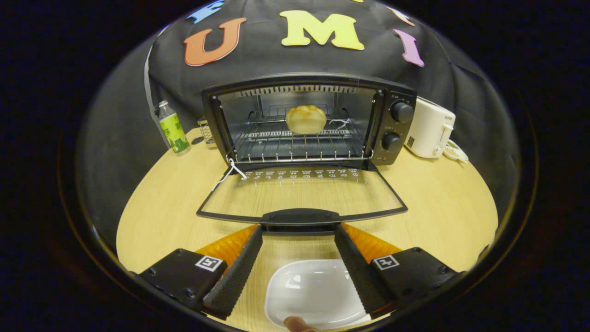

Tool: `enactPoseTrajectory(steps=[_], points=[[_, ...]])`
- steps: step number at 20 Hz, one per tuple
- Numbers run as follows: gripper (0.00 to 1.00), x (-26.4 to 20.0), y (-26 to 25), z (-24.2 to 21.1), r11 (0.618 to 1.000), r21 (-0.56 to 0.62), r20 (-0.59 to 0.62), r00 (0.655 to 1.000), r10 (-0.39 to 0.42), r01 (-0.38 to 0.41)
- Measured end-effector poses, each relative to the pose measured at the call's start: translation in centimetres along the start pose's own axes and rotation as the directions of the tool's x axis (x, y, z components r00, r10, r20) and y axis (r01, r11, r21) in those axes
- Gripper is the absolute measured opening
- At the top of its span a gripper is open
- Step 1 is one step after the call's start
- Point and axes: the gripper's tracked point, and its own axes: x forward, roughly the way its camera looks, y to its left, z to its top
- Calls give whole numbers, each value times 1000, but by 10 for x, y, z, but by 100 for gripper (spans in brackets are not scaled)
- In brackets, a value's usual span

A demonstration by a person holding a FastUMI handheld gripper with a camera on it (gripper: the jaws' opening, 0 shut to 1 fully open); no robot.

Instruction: Open the toaster oven, put the food inside, and close the toaster oven door.

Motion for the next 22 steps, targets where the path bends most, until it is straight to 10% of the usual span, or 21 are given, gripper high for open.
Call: enactPoseTrajectory(steps=[22], points=[[100,-35,14,108,999,-11,368,929,38,-37]])
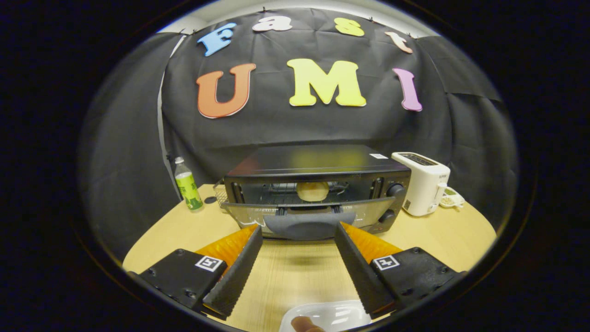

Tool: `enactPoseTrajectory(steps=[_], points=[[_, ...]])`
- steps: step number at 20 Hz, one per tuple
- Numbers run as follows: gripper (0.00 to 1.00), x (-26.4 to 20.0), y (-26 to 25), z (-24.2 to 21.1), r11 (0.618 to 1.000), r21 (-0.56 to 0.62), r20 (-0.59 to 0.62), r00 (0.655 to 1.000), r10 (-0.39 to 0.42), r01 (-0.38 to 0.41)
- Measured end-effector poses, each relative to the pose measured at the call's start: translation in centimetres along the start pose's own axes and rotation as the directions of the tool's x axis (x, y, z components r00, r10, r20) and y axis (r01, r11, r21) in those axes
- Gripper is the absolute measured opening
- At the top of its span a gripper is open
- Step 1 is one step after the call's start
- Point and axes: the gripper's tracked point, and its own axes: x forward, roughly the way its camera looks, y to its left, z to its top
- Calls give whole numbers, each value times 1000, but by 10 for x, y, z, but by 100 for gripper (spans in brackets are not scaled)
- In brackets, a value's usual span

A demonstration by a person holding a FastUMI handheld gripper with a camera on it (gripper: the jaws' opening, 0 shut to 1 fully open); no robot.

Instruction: Open the toaster oven, put the food inside, and close the toaster oven door.

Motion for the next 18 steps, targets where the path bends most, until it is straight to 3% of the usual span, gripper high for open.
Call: enactPoseTrajectory(steps=[10,18], points=[[100,-68,-17,37,1000,-7,80,997,-12,13],[100,-153,-39,91,999,25,229,973,-39,34]])
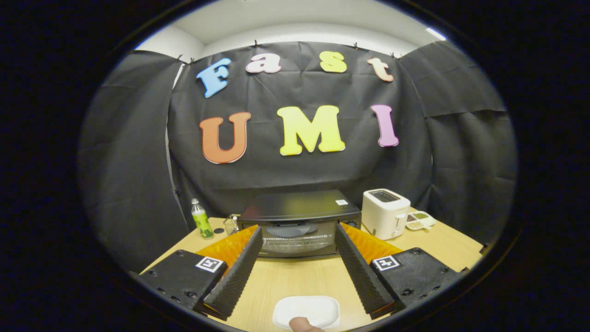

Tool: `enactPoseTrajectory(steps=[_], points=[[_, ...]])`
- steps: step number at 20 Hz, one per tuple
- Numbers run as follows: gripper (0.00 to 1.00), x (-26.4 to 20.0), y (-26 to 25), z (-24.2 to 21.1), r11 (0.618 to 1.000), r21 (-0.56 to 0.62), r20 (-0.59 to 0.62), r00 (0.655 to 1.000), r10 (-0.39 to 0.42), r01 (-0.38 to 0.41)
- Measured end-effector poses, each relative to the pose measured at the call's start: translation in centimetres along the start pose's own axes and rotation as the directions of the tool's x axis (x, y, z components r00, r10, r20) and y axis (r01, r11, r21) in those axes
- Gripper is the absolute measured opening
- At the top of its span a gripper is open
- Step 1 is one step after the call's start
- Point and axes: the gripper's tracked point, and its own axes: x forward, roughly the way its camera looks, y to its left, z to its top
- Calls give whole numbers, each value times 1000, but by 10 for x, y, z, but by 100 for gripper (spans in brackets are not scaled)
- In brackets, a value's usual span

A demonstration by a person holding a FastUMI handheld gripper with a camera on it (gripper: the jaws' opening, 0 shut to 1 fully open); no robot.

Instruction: Open the toaster oven, put the food inside, and close the toaster oven door.

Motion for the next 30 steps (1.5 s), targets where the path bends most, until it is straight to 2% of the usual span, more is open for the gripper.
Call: enactPoseTrajectory(steps=[4,9,13,19,30], points=[[100,-30,-6,27,999,-20,61,998,-23,24],[100,-62,0,39,1000,-1,69,998,3,-3],[100,-76,-6,50,998,-56,101,995,-17,23],[100,-92,-8,45,993,-105,105,994,-34,45],[100,-116,-12,40,998,-65,99,995,-12,19]])
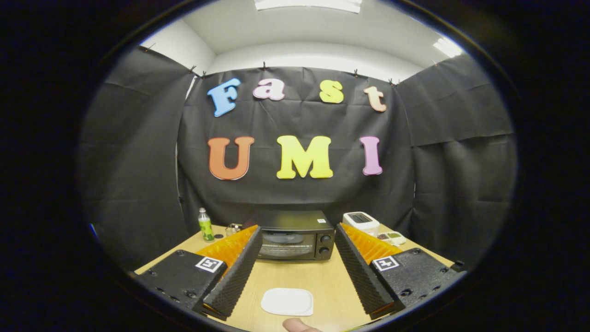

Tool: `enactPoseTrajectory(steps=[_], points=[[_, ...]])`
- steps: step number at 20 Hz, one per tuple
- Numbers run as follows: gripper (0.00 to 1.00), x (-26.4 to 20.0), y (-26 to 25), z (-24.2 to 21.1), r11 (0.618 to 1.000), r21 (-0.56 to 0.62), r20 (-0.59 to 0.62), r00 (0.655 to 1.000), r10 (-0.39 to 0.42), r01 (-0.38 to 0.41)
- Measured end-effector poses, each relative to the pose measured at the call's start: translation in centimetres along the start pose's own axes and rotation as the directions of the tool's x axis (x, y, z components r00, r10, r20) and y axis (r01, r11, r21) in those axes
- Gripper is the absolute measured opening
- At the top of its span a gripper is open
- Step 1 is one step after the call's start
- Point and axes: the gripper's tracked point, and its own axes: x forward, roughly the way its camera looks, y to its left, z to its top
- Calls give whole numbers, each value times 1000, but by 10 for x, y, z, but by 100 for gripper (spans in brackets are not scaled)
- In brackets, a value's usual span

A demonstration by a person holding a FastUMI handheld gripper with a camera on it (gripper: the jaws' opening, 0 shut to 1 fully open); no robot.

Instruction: Open the toaster oven, put the food inside, and close the toaster oven door.

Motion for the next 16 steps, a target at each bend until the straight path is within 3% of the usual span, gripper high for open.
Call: enactPoseTrajectory(steps=[16], points=[[100,-9,9,-9,999,7,-30,999,33,-33]])
